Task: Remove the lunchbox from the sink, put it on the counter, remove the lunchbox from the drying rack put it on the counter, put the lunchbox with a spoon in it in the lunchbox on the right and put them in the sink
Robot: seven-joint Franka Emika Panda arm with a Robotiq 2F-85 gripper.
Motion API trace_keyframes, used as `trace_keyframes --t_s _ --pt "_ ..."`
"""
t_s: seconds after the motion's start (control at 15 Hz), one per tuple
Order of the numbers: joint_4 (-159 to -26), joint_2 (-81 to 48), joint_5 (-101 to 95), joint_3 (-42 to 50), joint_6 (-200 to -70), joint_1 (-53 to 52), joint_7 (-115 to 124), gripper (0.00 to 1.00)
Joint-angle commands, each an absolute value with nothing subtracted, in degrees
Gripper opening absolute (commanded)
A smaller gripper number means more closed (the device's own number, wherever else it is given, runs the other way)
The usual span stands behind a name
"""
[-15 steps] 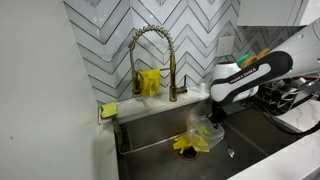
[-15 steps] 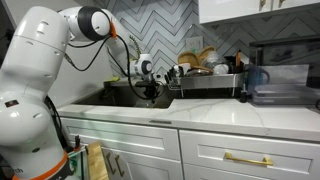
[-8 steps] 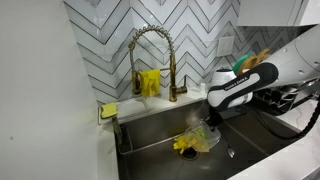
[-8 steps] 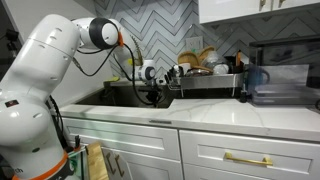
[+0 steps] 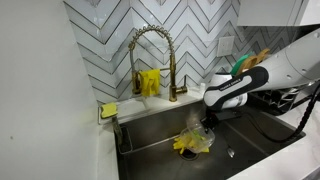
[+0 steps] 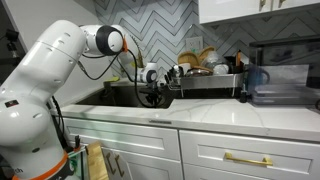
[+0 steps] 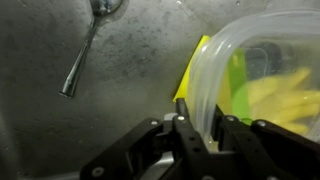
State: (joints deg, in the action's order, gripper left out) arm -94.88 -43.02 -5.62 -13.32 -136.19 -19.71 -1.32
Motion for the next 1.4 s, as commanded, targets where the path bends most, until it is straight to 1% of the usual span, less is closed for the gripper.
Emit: trace_keyframes --t_s 0.0,0.33,0.4,0.47,0.8,1.13,1.33 --pt "-91.90 -42.88 -3.86 -13.84 -129.69 -20.10 -1.72 0.56" --pt "-88.56 -38.95 -5.17 -12.84 -115.24 -22.50 1.73 0.93" --pt "-88.46 -37.37 -5.63 -12.87 -112.95 -22.93 2.00 0.99" --pt "-88.20 -36.05 -5.96 -12.94 -111.00 -23.29 2.16 1.00" --pt "-87.12 -27.82 -6.93 -12.90 -99.86 -24.80 5.97 1.00" --pt "-83.33 -21.92 -11.57 -12.94 -83.09 -26.39 11.50 1.00" --pt "-83.02 -18.40 -15.57 -13.81 -79.18 -26.84 11.24 1.00"
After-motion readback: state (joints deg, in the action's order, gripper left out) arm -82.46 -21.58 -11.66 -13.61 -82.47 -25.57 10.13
